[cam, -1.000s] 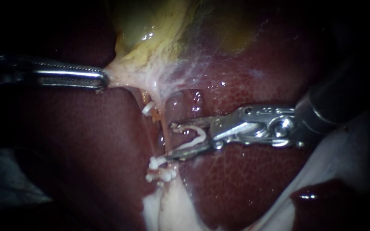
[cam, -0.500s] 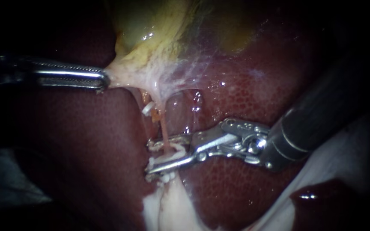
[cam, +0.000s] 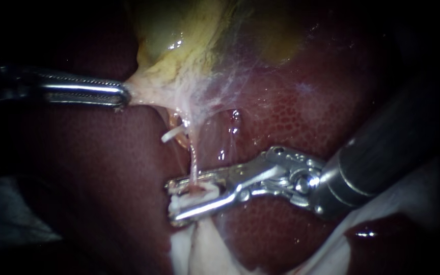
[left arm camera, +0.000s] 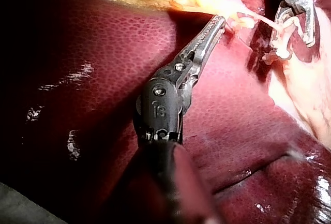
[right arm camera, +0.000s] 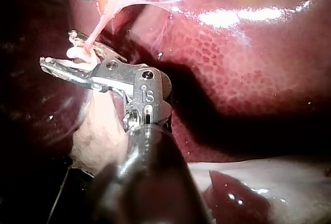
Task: Clipping second clip right tube
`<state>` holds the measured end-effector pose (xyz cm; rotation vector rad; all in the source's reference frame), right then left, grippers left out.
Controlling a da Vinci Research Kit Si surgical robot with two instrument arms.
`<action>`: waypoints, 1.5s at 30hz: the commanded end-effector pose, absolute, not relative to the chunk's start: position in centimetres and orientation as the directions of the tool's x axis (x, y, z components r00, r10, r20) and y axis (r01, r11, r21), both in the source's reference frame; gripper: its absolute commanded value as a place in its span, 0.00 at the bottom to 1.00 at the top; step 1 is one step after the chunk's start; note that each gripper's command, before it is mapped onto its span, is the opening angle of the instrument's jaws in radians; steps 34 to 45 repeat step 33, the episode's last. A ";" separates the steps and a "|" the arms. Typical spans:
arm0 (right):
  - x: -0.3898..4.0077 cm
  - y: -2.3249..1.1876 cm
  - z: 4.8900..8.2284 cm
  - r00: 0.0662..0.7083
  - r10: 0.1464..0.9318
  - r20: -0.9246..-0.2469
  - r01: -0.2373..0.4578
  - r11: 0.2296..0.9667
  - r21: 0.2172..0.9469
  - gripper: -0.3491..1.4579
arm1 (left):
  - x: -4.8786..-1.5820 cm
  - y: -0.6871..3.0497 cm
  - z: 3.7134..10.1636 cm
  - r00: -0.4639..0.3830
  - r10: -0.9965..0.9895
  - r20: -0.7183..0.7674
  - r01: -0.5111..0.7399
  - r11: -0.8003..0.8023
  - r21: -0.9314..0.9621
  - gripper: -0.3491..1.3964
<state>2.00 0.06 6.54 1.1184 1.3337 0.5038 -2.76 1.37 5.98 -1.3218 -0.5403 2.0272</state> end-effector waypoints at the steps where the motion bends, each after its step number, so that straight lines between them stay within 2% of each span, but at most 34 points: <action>1: 1.96 0.08 6.54 0.237 0.838 -0.492 0.288 0.423 0.859 0.38 | -2.76 1.38 5.98 -0.280 0.710 -0.646 -0.295 -0.704 -0.646 0.00; 12: 1.90 0.07 6.52 0.249 0.852 -0.461 0.283 0.391 0.876 0.13 | -2.77 1.38 5.99 -0.280 0.710 -0.646 -0.295 -0.704 -0.646 0.00; 17: 1.89 0.06 6.53 0.261 0.867 -0.425 0.273 0.356 0.894 0.00 | -2.77 1.38 5.99 -0.280 0.710 -0.646 -0.295 -0.704 -0.646 0.00; 45: 1.86 0.02 6.55 0.273 0.862 -0.428 0.260 0.362 0.895 0.00 | -2.77 1.39 6.01 -0.281 0.710 -0.646 -0.295 -0.704 -0.646 0.00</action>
